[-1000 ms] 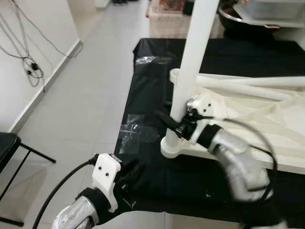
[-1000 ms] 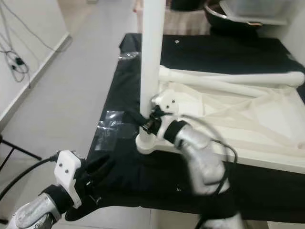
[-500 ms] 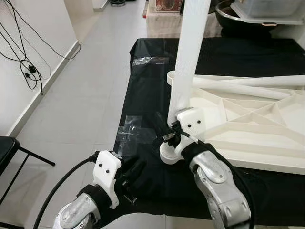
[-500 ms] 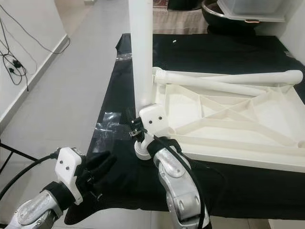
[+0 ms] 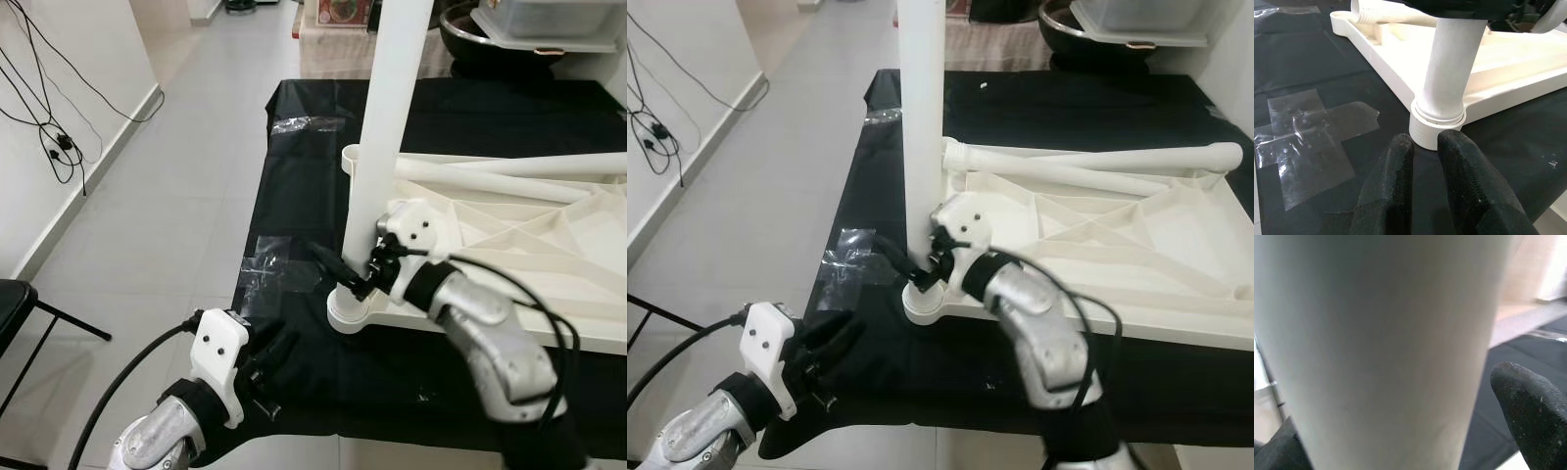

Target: Building children table

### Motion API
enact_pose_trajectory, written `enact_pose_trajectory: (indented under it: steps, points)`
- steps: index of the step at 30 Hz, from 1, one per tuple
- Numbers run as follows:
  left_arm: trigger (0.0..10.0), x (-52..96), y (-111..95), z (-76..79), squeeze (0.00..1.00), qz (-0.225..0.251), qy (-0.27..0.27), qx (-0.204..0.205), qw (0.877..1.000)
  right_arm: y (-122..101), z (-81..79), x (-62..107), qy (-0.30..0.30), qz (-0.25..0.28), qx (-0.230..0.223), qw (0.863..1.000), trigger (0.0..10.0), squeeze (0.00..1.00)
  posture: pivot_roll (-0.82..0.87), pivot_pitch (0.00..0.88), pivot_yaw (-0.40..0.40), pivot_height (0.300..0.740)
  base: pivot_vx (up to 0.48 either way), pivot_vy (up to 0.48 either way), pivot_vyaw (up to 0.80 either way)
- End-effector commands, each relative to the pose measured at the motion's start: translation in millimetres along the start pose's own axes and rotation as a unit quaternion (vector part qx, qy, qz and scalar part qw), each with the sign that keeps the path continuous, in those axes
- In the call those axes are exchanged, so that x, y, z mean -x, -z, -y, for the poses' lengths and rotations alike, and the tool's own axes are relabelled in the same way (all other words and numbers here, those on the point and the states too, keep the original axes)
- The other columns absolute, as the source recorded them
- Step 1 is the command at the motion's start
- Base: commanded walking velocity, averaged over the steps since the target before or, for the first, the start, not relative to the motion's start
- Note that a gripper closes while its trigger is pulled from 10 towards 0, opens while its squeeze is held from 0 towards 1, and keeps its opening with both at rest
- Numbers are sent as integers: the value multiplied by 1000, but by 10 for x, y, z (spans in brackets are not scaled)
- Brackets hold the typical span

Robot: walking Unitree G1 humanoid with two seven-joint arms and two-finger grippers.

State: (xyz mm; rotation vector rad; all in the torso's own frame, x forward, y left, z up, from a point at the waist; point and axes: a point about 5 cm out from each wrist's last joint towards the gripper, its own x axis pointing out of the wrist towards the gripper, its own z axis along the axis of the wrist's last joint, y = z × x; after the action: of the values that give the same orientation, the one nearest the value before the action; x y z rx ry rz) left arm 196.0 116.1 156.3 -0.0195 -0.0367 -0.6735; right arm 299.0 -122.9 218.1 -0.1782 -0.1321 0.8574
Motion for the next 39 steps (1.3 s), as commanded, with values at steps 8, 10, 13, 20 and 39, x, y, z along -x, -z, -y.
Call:
enact_pose_trajectory:
  steps: [8, 10, 13, 20, 39]
  points:
    - [10000, 53, 26, 8, 0, -9, -8, 5, 1000, -111, 397, -80, -44, 18, -19, 999, 10000, 0, 52, 177, -6, 740, 0, 0, 0]
    - [10000, 57, 28, 12, 0, -11, -7, 4, 1000, -129, 437, -91, -53, 20, -20, 998, 10000, 0, 59, 178, -6, 740, 0, 0, 0]
    - [10000, 60, 29, 15, 0, -12, -6, 4, 1000, -135, 452, -95, -61, 19, -20, 998, 10000, 0, 62, 178, -6, 740, 0, 0, 0]
    - [10000, 91, 19, 15, 0, -14, -10, 4, 1000, -166, 462, -104, -113, 25, -24, 993, 4980, 0, 77, 190, -7, 740, 0, 0, 0]
    - [10000, 91, 27, 19, 0, -14, -12, 5, 1000, 58, 411, -3, 28, 14, -43, 999, 0, 0, 58, 184, -15, 740, 0, 0, 0]
